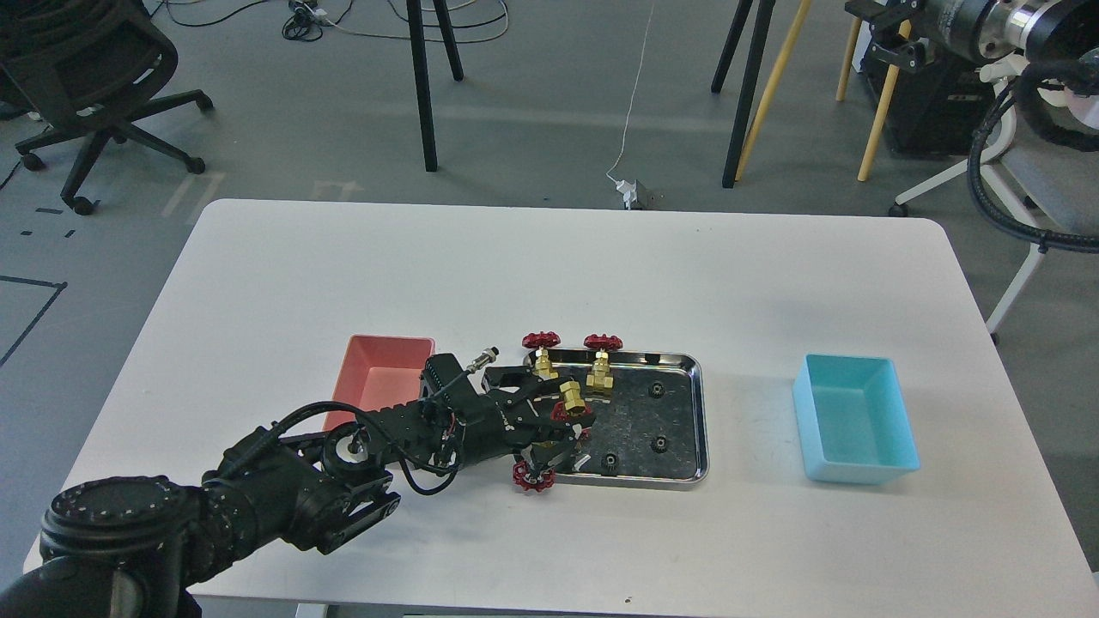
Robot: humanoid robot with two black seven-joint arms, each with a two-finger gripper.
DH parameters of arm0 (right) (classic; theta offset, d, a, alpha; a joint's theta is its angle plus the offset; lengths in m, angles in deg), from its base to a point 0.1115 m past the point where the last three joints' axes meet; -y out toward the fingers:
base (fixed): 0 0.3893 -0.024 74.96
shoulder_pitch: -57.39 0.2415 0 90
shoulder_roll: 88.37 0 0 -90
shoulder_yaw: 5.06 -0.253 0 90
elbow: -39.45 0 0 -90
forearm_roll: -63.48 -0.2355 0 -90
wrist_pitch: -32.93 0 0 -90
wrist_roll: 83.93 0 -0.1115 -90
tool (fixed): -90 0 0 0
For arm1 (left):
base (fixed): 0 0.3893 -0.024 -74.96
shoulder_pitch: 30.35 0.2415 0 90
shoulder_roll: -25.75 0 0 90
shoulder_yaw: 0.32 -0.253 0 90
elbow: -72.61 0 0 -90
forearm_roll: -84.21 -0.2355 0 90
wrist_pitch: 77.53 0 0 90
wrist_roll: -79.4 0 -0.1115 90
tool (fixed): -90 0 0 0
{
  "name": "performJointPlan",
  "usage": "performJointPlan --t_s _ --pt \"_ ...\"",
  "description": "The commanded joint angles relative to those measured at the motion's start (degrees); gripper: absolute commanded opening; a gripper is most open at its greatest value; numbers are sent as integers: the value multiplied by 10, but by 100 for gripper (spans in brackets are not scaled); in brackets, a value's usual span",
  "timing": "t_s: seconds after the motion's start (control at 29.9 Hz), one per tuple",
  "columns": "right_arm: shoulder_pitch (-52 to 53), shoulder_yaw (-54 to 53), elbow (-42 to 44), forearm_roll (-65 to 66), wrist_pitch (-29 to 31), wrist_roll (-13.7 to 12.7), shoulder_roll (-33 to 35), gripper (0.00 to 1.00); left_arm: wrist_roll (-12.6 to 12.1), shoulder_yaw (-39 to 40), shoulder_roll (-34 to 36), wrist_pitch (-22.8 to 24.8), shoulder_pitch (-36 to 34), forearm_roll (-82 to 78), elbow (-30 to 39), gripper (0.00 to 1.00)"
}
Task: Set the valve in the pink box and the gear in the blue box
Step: 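Close the left gripper on the valve and lift it off the tray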
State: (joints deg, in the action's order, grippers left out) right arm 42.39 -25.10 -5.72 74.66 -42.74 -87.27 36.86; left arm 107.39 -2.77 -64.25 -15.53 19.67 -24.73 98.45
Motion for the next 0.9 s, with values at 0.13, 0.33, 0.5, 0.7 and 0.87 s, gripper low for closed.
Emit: performJointPlan --t_s 0.13,0.33,0.5,0.7,0.87 --pt "1 0 1 10 0 1 0 100 0 1 0 0 0 0 2 58" --pt "0 0 1 10 0 1 -1 100 0 0 0 0 -1 0 2 43" --pt "-1 -1 1 10 0 2 -1 100 0 -1 0 0 -1 0 2 20" --pt "-3 0 2 10 0 3 0 100 0 1 0 0 -2 0 3 15" --pt "-5 0 3 10 0 4 -1 100 0 8 0 0 -13 18 41 15"
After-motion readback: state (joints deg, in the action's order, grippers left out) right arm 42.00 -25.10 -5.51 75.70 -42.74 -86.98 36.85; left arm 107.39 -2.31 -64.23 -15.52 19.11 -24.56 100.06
